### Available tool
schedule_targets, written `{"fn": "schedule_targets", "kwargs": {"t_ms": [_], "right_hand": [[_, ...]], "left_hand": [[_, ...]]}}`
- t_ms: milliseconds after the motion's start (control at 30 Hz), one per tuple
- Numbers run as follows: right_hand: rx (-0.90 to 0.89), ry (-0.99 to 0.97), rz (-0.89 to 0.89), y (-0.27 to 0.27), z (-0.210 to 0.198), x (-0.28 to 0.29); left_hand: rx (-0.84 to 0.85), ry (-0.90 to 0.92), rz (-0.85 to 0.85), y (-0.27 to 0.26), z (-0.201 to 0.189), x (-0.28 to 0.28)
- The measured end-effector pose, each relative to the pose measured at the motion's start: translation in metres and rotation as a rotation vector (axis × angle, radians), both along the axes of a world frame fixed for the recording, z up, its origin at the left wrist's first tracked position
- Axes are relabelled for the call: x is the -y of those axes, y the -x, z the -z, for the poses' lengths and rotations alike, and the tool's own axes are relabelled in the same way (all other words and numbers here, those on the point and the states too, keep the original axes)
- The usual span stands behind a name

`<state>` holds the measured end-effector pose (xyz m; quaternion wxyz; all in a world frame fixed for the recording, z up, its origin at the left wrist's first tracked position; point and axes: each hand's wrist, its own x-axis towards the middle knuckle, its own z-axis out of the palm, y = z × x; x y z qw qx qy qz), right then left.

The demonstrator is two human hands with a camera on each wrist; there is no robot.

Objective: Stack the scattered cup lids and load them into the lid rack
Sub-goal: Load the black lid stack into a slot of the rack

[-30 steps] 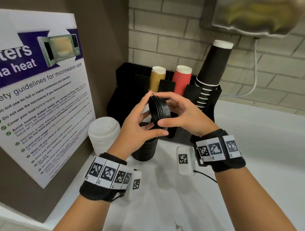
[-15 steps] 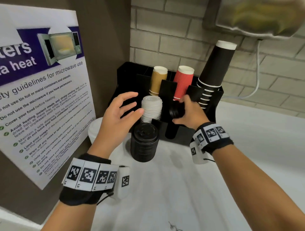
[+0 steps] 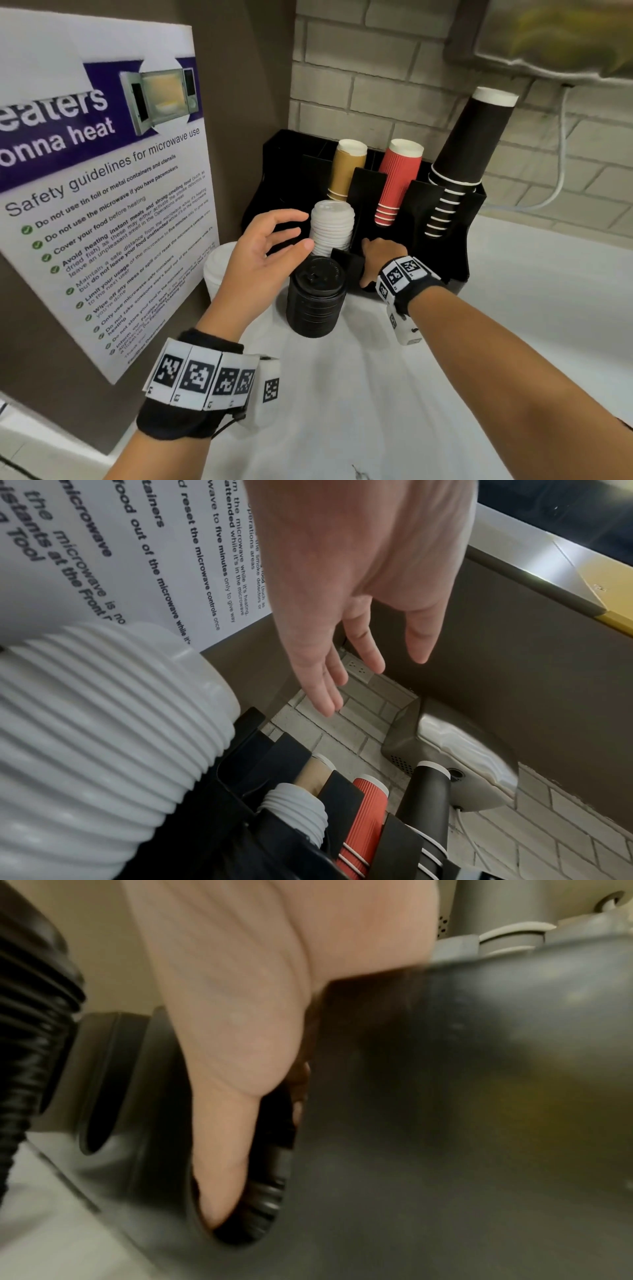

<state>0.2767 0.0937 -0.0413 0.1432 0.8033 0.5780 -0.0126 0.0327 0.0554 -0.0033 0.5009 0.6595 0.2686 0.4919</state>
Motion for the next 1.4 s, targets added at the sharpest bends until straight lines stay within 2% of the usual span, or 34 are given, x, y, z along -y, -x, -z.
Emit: {"fn": "schedule_targets", "kwargs": {"t_ms": [100, 167, 267, 367, 533, 733, 967, 1400], "right_hand": [[-0.117, 0.124, 0.003, -0.004, -0.007, -0.003], [-0.132, 0.185, -0.004, -0.006, -0.011, -0.005], [-0.076, 0.160, -0.042, -0.006, -0.008, -0.002], [-0.137, 0.097, -0.033, -0.007, -0.005, 0.003], [-0.250, 0.161, -0.049, -0.008, -0.012, 0.002], [-0.124, 0.130, -0.120, -0.006, -0.009, 0.008], [0.059, 0.032, -0.082, -0.002, 0.004, 0.011], [0.137, -0.039, -0.072, 0.006, 0.003, 0.017]], "left_hand": [[0.001, 0.011, -0.004, 0.001, 0.001, 0.001], [-0.002, 0.018, -0.013, 0.002, 0.002, 0.001], [-0.018, 0.019, -0.030, 0.003, 0.003, 0.002], [-0.026, 0.017, -0.041, 0.005, 0.002, 0.003], [-0.031, 0.019, -0.053, 0.006, -0.001, 0.003], [-0.035, 0.010, -0.049, 0.004, -0.002, 0.007], [-0.050, 0.002, -0.042, 0.003, -0.003, 0.008], [-0.066, -0.017, -0.017, 0.000, -0.004, 0.008]]}}
